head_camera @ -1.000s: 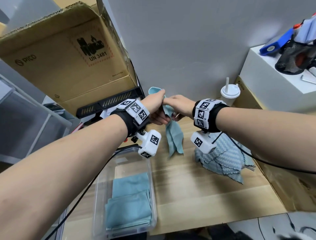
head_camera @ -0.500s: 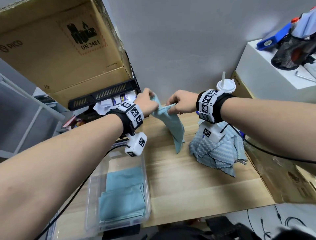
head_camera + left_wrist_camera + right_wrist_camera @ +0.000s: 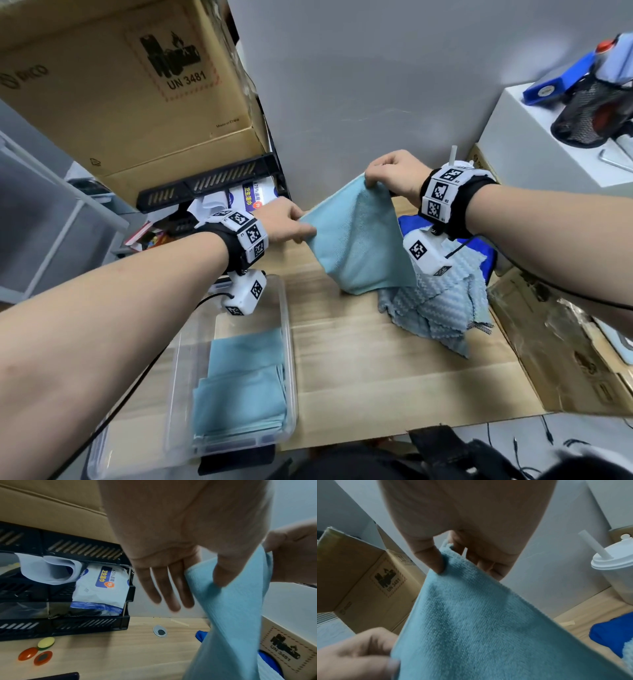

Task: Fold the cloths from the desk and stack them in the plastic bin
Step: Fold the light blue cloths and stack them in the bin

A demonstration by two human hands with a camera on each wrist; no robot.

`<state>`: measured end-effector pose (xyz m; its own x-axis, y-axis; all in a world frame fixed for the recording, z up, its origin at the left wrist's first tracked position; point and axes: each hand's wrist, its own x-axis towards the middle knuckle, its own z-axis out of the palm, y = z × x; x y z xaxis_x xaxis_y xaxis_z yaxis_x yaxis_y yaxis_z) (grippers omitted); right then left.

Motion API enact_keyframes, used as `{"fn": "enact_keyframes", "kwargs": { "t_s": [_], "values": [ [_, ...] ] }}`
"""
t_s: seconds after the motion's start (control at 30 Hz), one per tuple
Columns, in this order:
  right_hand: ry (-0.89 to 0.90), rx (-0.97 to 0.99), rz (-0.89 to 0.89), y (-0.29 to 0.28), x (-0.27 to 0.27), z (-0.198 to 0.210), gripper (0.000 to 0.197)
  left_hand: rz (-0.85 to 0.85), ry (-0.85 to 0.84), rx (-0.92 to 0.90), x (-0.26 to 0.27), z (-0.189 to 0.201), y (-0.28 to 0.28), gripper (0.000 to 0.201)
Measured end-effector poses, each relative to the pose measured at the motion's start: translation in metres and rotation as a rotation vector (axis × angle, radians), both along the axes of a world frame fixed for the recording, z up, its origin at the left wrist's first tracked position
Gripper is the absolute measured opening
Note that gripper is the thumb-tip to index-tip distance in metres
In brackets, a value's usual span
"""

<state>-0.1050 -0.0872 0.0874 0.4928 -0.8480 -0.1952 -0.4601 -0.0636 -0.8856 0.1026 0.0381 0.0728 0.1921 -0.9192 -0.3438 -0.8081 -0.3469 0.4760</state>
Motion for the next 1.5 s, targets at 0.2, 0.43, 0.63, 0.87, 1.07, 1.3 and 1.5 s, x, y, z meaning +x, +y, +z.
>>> {"fn": "enact_keyframes", "kwargs": {
  "t_s": [0.2,0.43,0.63,0.87,1.07,1.3,1.5],
  "values": [
    [0.138,-0.115,0.090,-0.011,-0.011,-0.011,0.013,0.177,0.025,-0.427,0.020,0.030,-0.004,0.020],
    [-0.016,-0.197,-0.017,-0.010,-0.001,-0.002,0.004,0.159,-0.013,-0.562,0.027,0.038,-0.008,0.012],
    [-0.051,-0.189,-0.001,-0.010,0.004,-0.004,0.009,0.128,0.042,-0.535,0.032,0.035,-0.007,0.030],
    [-0.044,-0.235,-0.035,-0.010,0.003,-0.002,0.004,0.170,0.109,-0.431,0.032,0.038,-0.010,0.014],
    [-0.166,-0.174,-0.087,-0.017,0.012,0.014,0.016,0.238,0.100,-0.552,0.029,0.054,-0.021,0.019],
    [-0.260,-0.213,-0.072,-0.017,0.012,0.031,0.021,0.206,0.031,-0.648,0.031,0.069,-0.021,0.019],
    [0.003,-0.091,0.004,-0.008,0.001,0.010,0.010,0.068,0.026,-0.311,0.026,0.049,-0.003,0.010]
  ]
}}
